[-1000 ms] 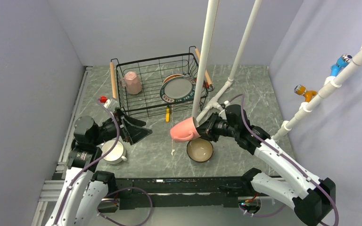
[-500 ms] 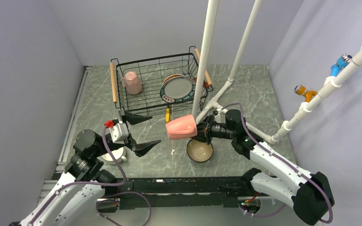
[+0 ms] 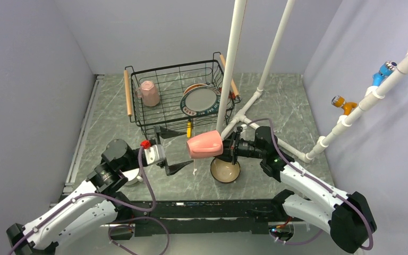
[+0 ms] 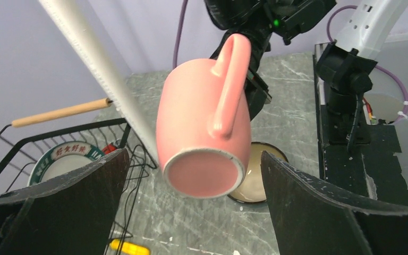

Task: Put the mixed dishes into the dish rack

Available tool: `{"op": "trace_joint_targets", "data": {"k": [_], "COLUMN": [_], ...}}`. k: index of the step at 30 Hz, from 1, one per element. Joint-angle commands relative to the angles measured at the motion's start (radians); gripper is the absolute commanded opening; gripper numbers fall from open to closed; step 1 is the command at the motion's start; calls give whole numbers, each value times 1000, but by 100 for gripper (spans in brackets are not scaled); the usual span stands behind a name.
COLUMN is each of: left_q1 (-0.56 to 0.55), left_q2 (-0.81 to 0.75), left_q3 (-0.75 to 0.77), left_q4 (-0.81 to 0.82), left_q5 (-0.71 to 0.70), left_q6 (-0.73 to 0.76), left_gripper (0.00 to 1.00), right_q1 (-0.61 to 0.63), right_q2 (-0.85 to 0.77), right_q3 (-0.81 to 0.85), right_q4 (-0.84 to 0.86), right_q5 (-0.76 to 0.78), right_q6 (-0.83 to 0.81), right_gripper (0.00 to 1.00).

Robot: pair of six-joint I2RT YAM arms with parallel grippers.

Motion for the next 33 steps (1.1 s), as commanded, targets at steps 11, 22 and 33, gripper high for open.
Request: {"op": "trace_joint_targets", "data": {"k": [11, 22, 33], "left_q1": [-230, -232, -232], "left_q2": [158, 175, 198], "left_q3": [-25, -6, 23], "left_q4": [286, 191, 223], "left_q5": [-202, -199, -194], "left_q6": [76, 118, 103], "left_gripper": [99, 99, 87], "right_q1": [6, 6, 6], "right_q2": [-21, -54, -58], "right_q3": [-30, -57, -52], "right_q4": [239, 280, 270], "right_q5": [-74, -74, -69], "right_q6": [116, 144, 138], "right_gripper": [0, 0, 0]}}
